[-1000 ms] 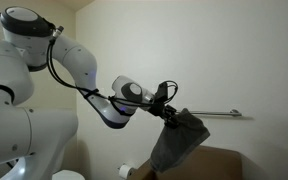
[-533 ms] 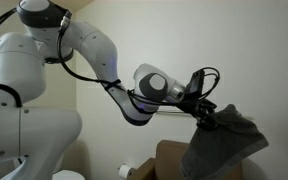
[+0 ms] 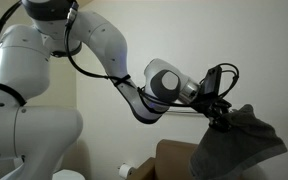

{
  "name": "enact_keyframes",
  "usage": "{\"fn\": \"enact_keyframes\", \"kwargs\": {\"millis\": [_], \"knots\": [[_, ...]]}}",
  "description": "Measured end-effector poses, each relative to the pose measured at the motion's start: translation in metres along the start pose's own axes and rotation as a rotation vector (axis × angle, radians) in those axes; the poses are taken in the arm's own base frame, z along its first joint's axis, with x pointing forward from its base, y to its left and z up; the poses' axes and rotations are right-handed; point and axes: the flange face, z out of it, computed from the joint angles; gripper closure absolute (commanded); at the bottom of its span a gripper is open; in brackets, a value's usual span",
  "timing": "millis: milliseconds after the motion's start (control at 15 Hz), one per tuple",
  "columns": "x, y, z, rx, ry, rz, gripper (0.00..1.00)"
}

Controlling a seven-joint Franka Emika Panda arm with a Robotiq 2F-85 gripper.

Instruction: Move the blue and grey towels to the right armrest of the sofa

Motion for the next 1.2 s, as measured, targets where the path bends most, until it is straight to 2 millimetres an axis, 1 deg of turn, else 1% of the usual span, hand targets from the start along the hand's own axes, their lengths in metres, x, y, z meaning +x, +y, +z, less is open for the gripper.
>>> {"fn": "enact_keyframes", "kwargs": {"millis": [200,333,867,1000,1200], "knots": [[0.001,0.0,0.0,0.002,0.002,0.002,0.98],[0.001,0.0,0.005,0.019,0.01,0.007,0.98],[0.0,0.023,0.051,0.172,0.116,0.087,0.97],[0.007,0.025,0.058,0.219,0.151,0.094,0.98],[0.024,0.023,0.066,0.285,0.185,0.09,0.97]]}}
